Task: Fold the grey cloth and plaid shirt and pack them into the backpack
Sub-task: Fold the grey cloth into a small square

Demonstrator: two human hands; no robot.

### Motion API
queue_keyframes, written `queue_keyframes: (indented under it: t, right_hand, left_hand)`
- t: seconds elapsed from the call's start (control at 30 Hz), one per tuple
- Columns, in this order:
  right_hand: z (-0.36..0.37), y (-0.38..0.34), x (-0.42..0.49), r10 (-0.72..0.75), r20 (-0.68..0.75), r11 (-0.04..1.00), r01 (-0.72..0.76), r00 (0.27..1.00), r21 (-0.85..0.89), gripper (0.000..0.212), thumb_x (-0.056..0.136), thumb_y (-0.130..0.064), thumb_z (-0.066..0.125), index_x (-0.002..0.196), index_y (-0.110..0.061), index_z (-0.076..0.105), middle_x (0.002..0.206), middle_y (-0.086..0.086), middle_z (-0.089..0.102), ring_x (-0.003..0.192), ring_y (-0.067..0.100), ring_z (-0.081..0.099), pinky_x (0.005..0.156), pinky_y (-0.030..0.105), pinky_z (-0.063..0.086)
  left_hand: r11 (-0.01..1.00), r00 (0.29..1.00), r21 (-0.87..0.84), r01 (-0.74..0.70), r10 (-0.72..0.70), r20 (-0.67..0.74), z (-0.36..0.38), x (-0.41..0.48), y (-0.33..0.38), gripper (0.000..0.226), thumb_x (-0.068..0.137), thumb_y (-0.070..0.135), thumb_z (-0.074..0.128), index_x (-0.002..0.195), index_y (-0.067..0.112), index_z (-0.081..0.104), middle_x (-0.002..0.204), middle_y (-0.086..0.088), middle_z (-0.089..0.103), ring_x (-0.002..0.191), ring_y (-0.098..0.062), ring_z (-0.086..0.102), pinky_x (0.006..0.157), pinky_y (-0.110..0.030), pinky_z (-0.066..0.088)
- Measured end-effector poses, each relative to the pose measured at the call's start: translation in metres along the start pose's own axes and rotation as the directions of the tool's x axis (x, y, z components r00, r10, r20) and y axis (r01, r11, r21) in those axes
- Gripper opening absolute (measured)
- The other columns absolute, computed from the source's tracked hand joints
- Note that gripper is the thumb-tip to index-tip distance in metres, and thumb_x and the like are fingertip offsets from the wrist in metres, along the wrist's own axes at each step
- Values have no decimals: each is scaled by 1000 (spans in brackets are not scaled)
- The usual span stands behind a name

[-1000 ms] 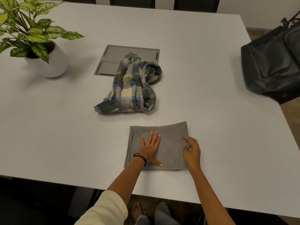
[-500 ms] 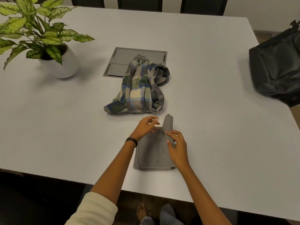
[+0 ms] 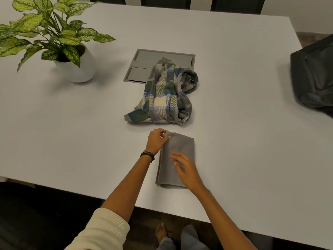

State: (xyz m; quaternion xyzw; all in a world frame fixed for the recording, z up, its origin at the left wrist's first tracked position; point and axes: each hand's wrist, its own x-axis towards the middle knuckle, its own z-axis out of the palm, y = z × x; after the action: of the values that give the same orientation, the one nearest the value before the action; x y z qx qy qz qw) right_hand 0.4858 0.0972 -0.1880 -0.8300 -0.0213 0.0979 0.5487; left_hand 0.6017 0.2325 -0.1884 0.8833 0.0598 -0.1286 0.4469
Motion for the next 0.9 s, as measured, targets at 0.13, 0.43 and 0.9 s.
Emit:
queue_keyframes:
  t: [0.13,0.43,0.9]
  right_hand:
    - [-6,30,-16,37,-126,994,-50,991,-102,25,93,-3,48,111,-10,63,121,7,60,111,18,58,97,10,39]
    - [7,65,-37,-1,23,958,8,1000,-287,32,92,-2,46,117,-13,63,131,2,54,120,10,45,106,18,29]
    - [4,78,-39,28,129,945,16,991,-327,32,91,2,46,115,-11,64,140,-1,43,125,8,35,110,15,18]
  left_hand:
    - [996,996,-16,85,-86,-24,-2,7,-18,30,79,22,73,100,2,64,89,-18,69,81,-29,64,80,-45,55]
    - [987,986,-3,162,-162,-34,7,18,-41,35,81,20,71,108,0,62,95,-21,67,88,-34,63,86,-46,53]
    - [982,984,70,178,-179,12,10,18,-45,34,83,19,69,110,0,61,102,-21,66,92,-35,62,87,-45,52]
